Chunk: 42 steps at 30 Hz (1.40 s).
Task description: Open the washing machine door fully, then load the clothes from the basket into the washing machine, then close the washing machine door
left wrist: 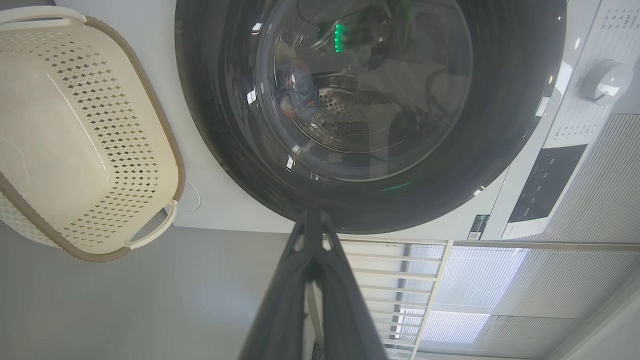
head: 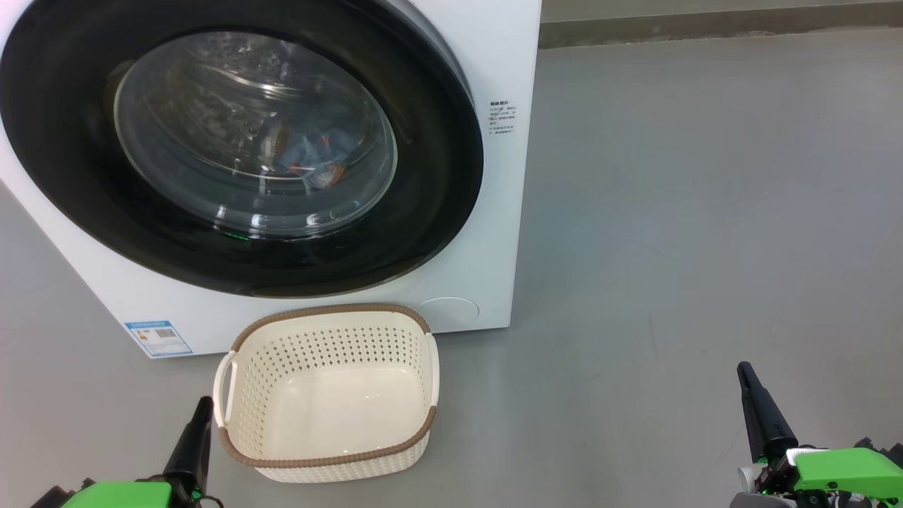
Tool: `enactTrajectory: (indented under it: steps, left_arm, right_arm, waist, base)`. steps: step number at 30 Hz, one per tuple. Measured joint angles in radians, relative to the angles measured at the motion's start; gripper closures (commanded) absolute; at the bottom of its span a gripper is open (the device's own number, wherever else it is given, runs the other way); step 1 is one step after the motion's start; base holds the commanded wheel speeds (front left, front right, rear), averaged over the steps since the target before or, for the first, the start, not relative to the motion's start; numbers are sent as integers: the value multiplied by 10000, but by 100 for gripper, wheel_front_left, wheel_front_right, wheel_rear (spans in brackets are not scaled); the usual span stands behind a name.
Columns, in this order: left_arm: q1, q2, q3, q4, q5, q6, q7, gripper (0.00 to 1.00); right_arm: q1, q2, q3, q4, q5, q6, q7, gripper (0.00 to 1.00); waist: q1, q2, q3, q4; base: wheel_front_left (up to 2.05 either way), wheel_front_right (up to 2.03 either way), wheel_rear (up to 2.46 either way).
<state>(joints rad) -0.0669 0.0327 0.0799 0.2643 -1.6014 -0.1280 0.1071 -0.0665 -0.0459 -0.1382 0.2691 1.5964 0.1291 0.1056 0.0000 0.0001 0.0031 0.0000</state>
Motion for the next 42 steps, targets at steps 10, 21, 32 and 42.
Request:
enactTrajectory:
  steps: [10,21,32,42]
  left_arm:
    - [0,0,2,0,0,0,0,100]
    - [0,0,2,0,0,0,0,100]
    - [0,0,2,0,0,0,0,100]
    - [0,0,2,0,0,2,0,100]
  right_arm:
    - [0,0,0,0,0,0,0,100]
    - [0,0,0,0,0,0,0,100]
    - [0,0,0,0,0,0,0,100]
    - [0,0,0,0,0,0,0,100]
  waist:
    - [0,0,0,0]
    - [0,0,0,0]
    - [0,0,0,0]
    - [0,0,0,0]
  base:
    - [0,0,0]
    - [0,0,0]
    - [0,0,0]
    - [0,0,0]
